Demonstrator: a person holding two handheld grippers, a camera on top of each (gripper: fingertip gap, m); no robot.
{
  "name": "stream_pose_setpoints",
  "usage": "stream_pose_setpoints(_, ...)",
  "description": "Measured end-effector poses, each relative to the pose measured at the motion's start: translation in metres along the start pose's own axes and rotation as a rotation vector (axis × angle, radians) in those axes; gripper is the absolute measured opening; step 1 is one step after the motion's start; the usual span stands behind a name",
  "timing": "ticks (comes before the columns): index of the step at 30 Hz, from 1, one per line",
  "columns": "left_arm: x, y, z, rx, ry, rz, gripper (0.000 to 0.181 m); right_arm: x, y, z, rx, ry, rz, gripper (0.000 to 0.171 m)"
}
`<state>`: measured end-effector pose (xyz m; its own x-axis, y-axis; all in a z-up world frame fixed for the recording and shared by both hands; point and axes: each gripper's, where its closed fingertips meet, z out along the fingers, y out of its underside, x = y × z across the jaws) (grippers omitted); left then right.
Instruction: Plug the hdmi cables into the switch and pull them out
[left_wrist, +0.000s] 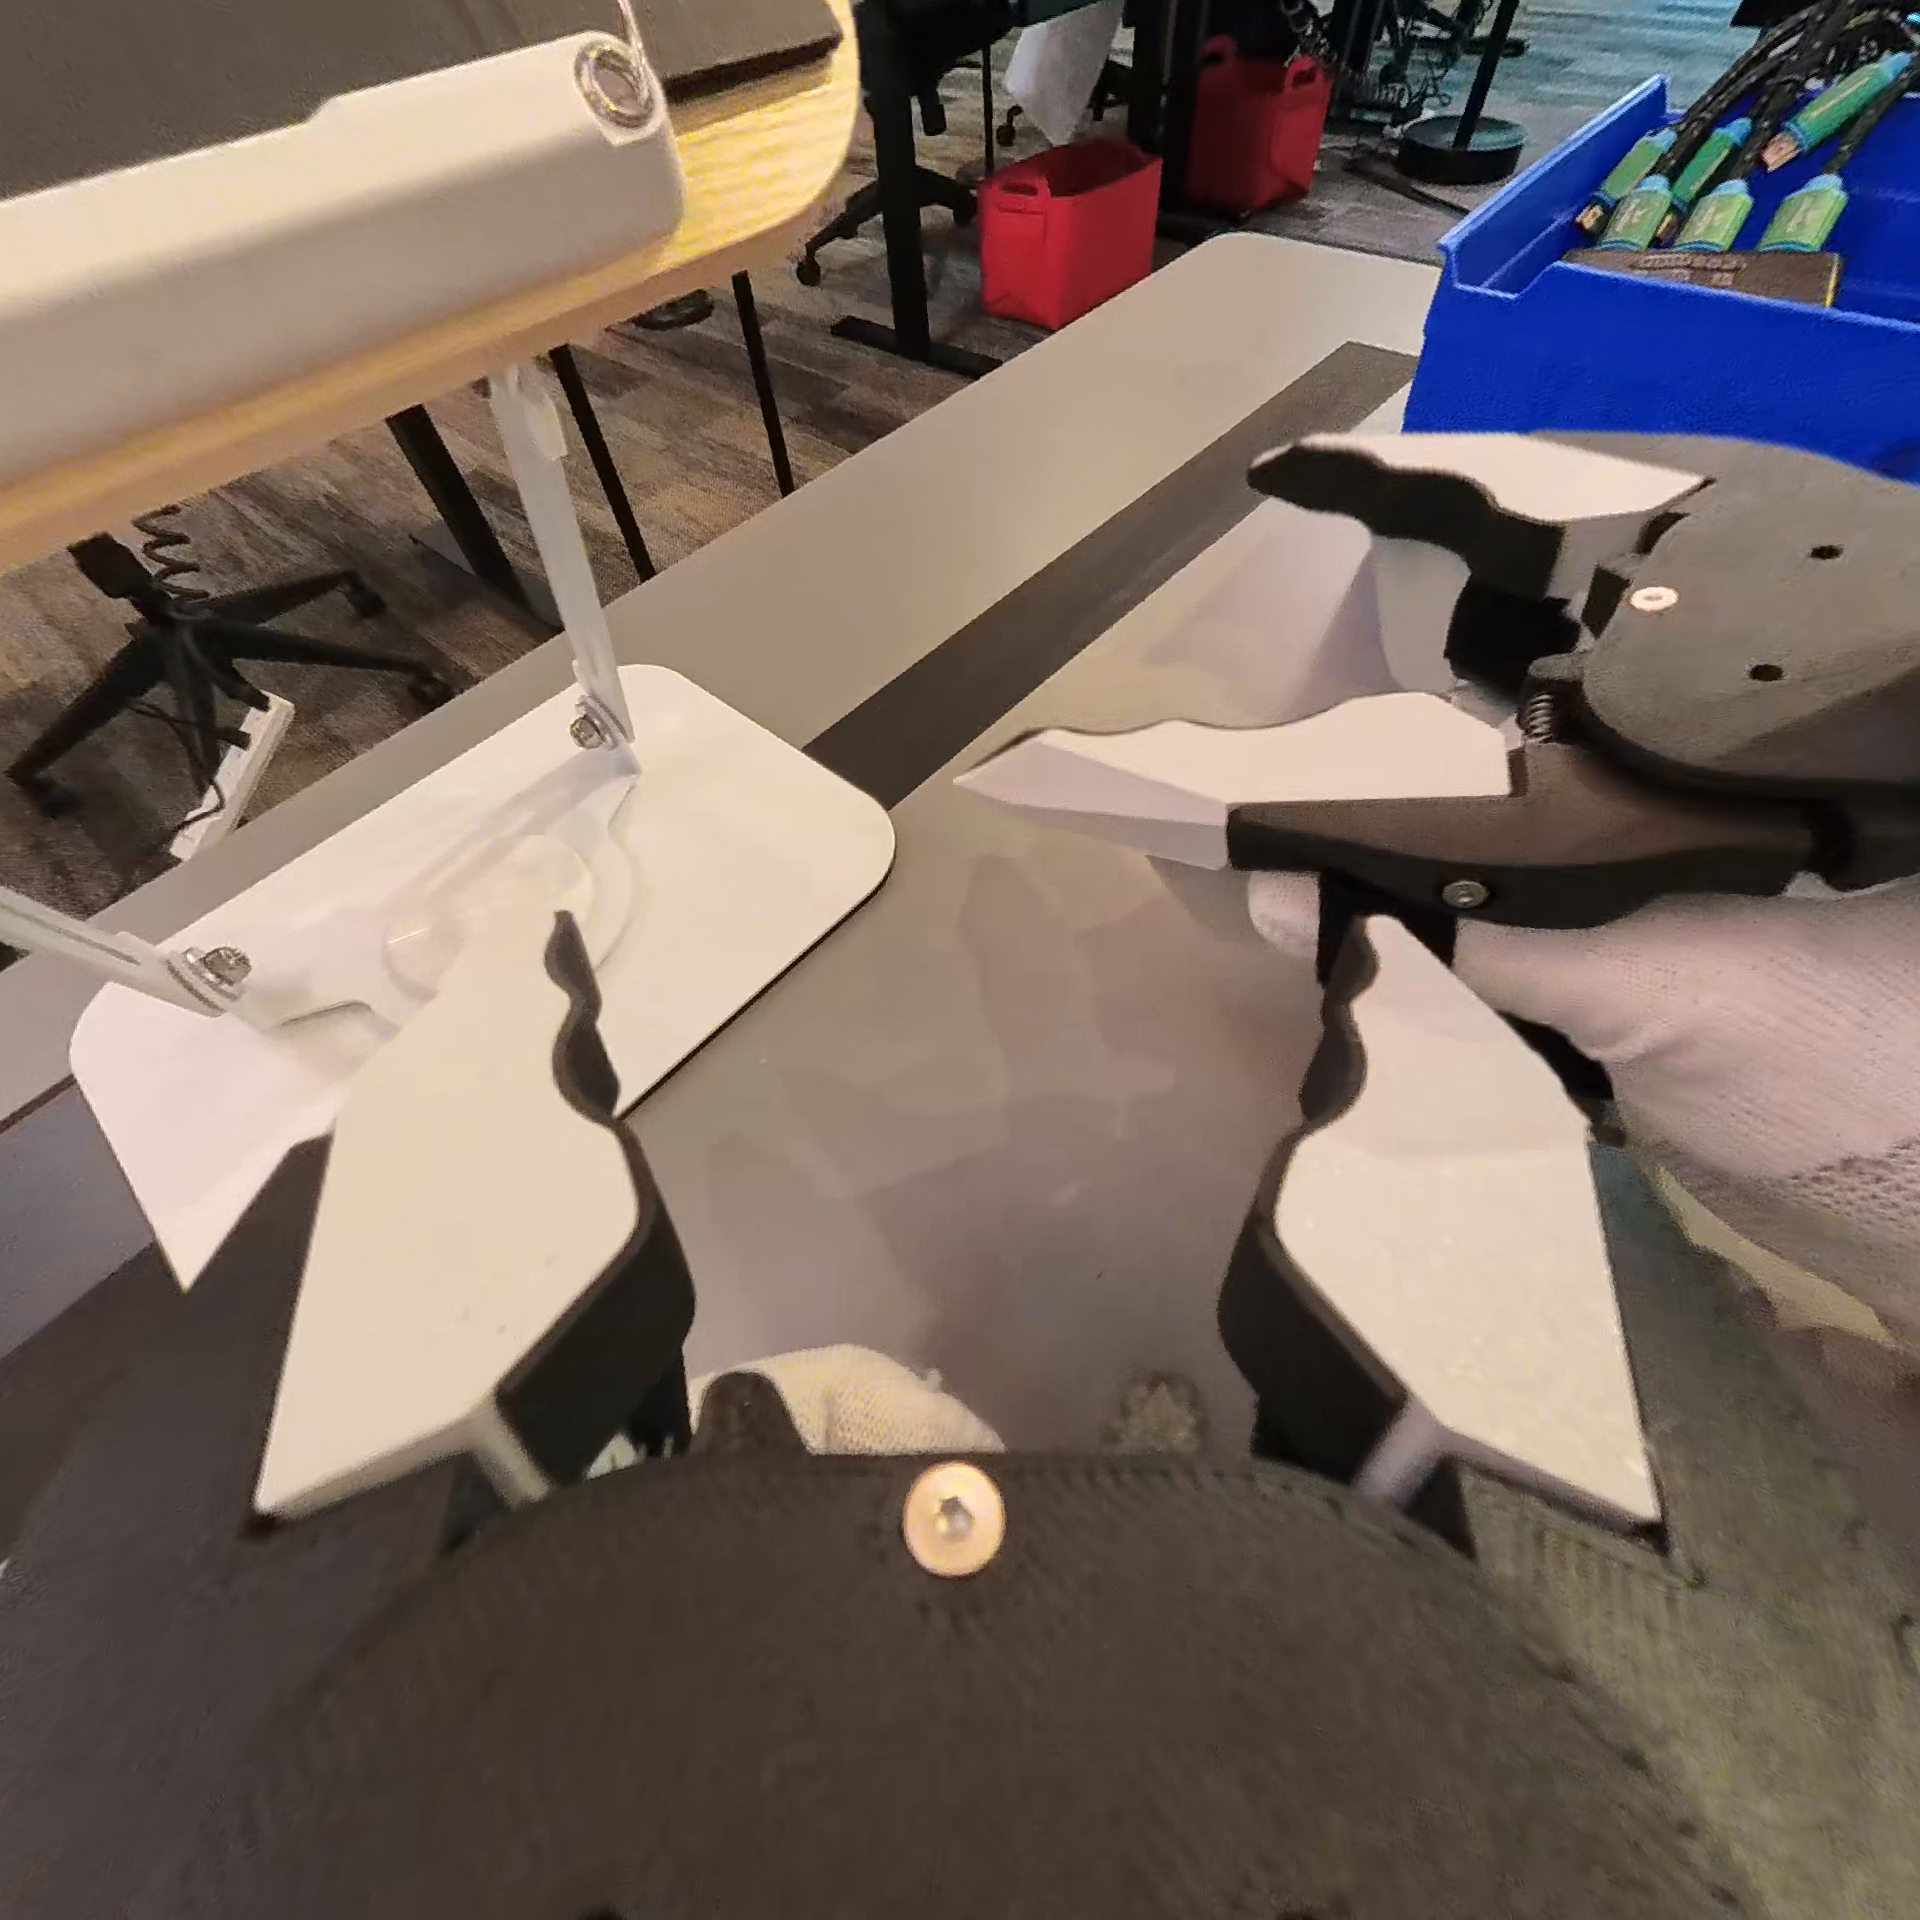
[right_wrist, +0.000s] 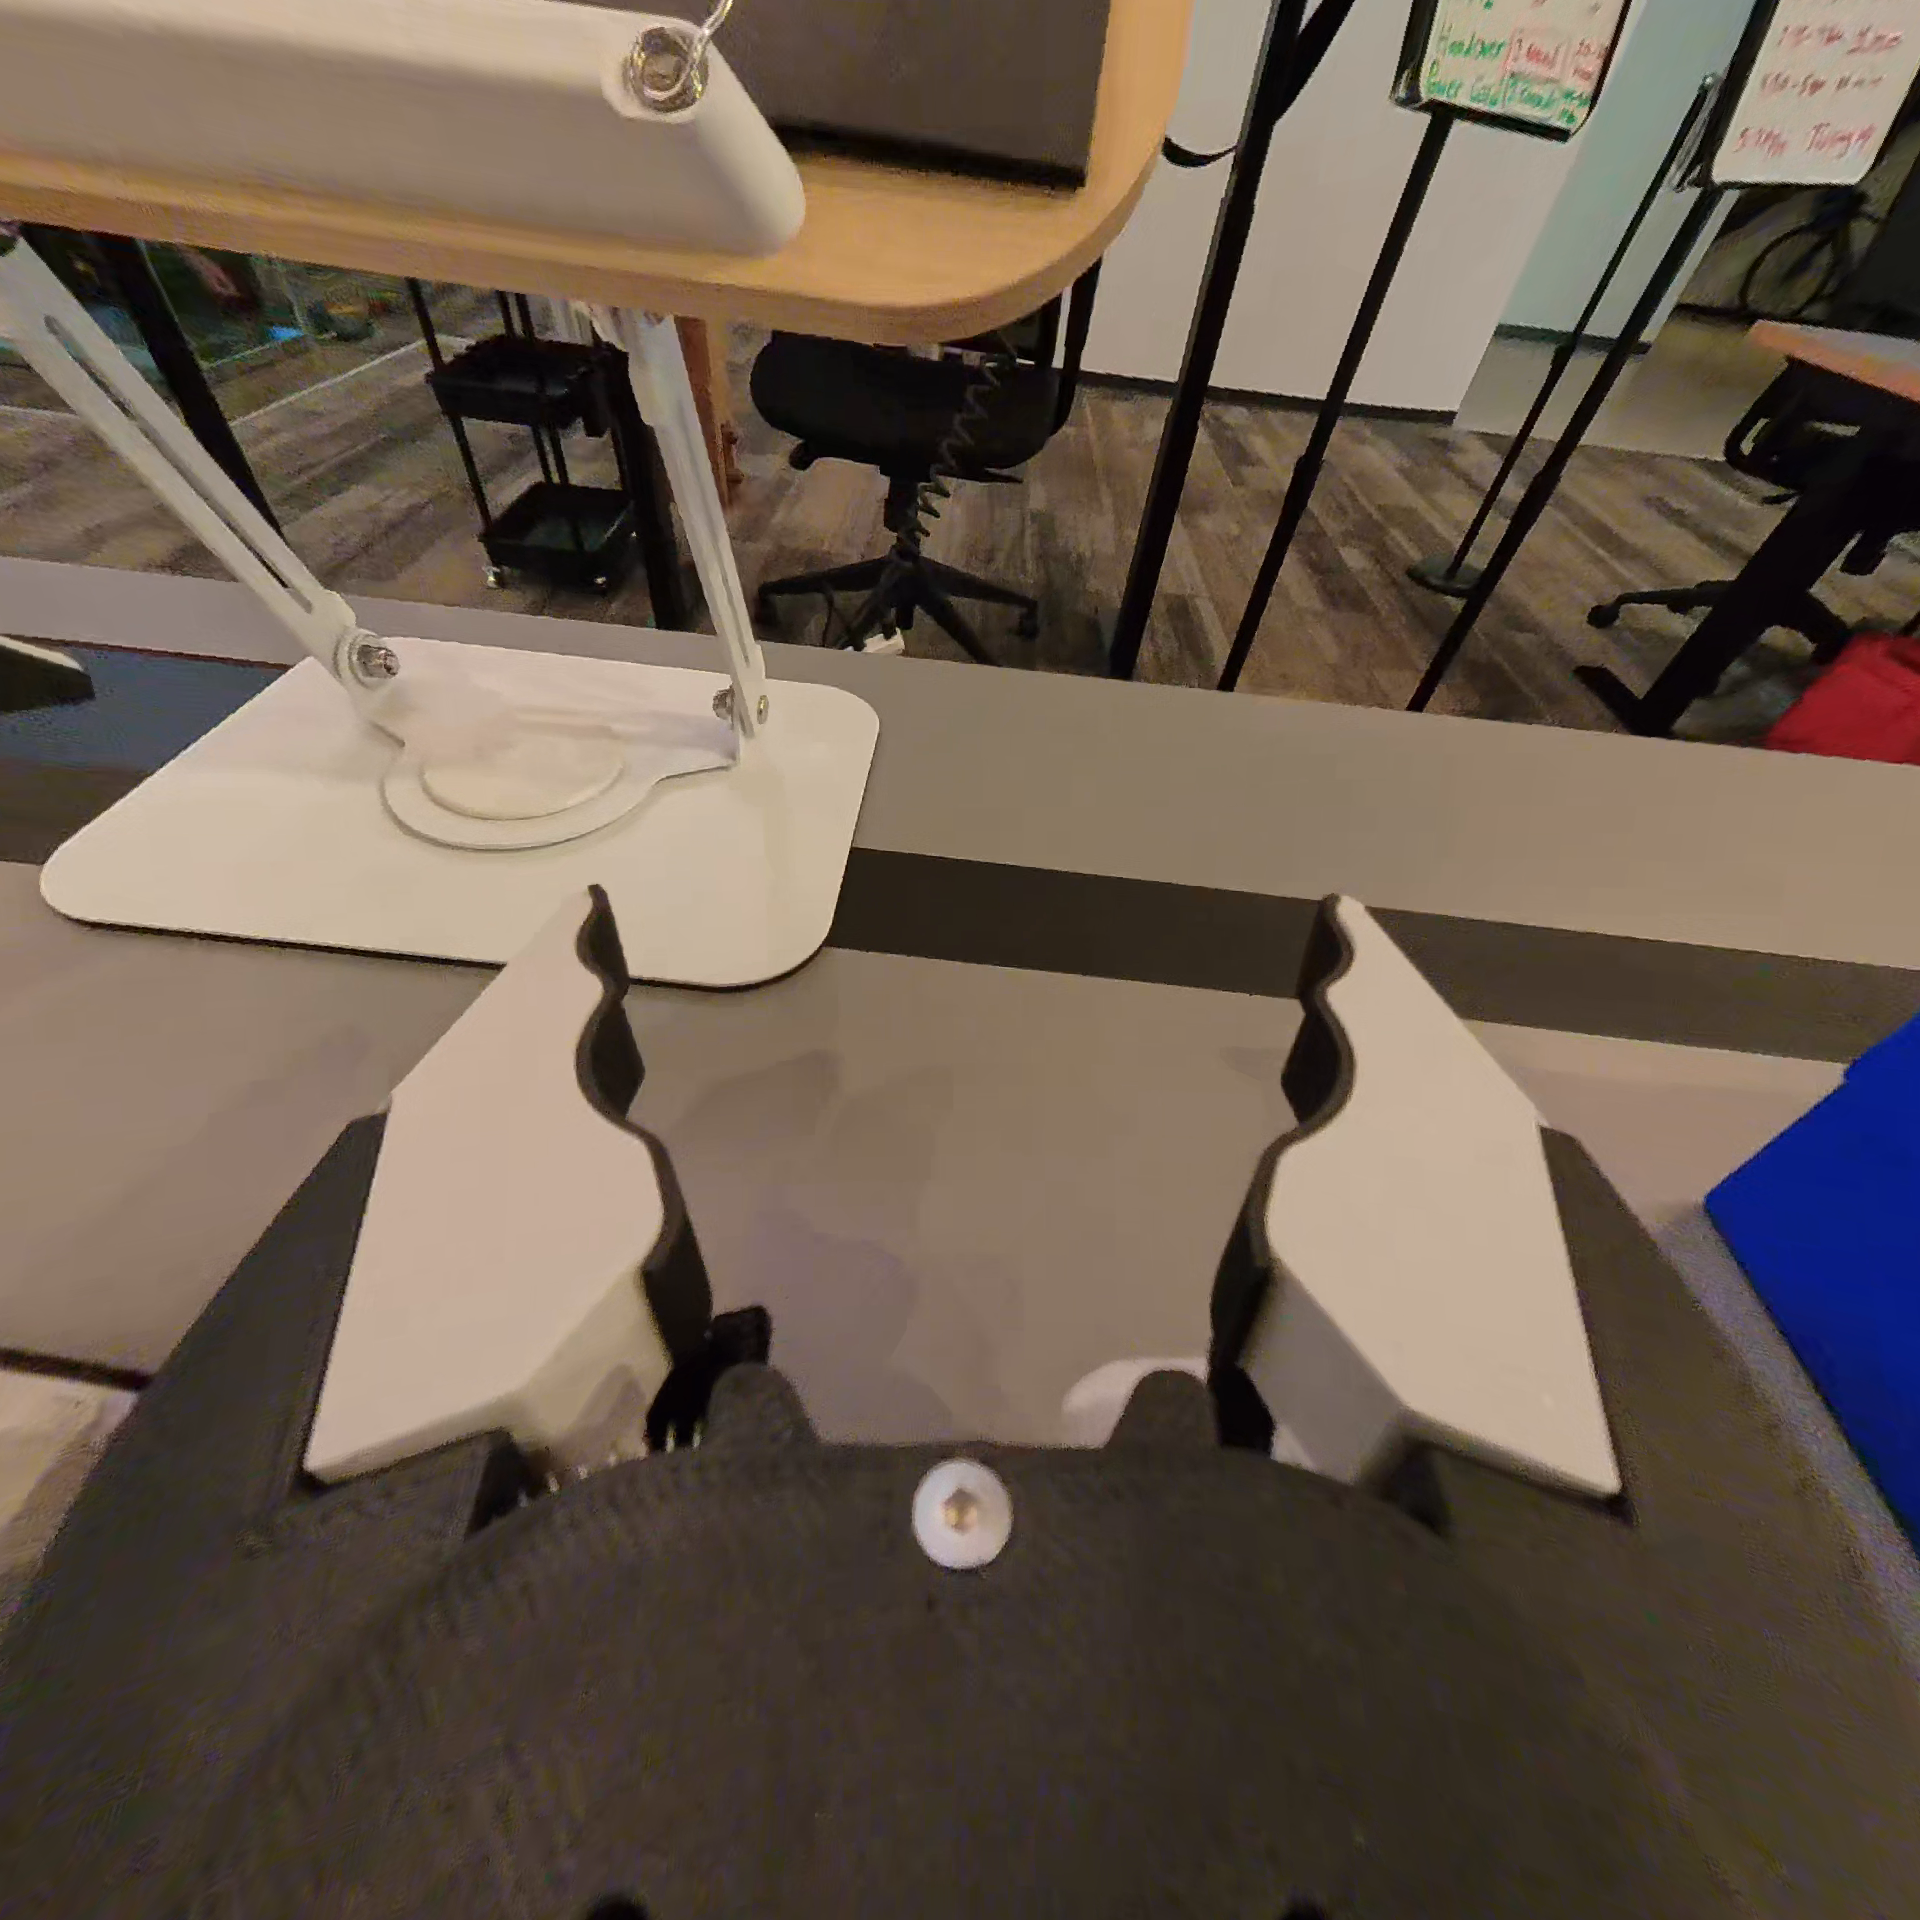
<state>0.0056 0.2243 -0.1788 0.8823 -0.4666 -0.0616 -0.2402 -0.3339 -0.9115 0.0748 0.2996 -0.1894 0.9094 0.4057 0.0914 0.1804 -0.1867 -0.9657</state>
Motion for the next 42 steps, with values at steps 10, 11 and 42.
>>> stream_pose_setpoints(10, -0.005, 0.006, 0.003, -0.014, -0.033, -0.001, 0.127, 0.008, 0.004, -0.001, 0.004, -0.014, 0.036, 0.123)
stream_pose_setpoints(11, -0.006, 0.005, 0.003, -0.013, -0.038, 0.0, 0.127, 0.009, 0.004, -0.001, 0.004, -0.015, 0.041, 0.123)
stream_pose_setpoints(42, -0.029, 0.019, 0.007, -0.061, -0.211, -0.091, 0.132, 0.0, 0.001, -0.004, 0.02, -0.011, -0.06, 0.12)
